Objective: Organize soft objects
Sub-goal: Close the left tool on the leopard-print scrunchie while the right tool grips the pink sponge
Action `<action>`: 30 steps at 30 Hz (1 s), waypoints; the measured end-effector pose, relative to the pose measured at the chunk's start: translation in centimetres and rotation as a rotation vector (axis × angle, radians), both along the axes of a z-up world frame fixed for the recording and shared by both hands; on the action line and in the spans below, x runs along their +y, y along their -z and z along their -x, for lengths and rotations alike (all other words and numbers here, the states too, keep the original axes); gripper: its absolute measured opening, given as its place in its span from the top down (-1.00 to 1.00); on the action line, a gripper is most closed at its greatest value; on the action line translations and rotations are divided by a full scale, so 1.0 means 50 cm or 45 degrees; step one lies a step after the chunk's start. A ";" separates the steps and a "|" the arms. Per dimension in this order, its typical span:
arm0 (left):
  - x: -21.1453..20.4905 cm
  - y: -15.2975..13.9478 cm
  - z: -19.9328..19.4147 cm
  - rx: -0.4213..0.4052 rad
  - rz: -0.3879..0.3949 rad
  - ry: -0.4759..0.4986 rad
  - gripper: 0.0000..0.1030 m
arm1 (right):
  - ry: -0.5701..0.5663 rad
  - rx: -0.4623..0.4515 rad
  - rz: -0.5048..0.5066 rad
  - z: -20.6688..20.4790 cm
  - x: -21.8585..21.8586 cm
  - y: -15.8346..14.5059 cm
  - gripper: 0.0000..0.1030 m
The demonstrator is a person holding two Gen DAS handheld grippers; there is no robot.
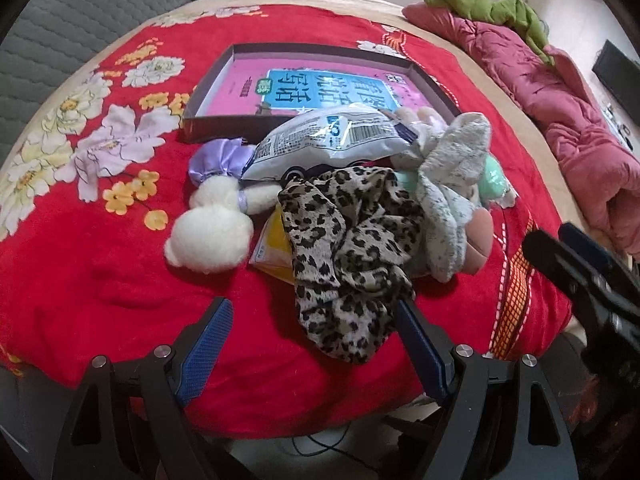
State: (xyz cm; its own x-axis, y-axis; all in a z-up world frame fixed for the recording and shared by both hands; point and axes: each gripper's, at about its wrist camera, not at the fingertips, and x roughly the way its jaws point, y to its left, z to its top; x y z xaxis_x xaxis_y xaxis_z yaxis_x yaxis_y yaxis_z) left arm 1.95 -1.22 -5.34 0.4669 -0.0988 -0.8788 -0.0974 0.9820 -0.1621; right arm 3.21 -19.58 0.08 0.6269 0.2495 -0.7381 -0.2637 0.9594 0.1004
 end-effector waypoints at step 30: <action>0.055 0.051 -0.049 0.002 0.386 -0.043 0.45 | -0.216 0.165 -0.013 -0.053 0.051 0.094 0.20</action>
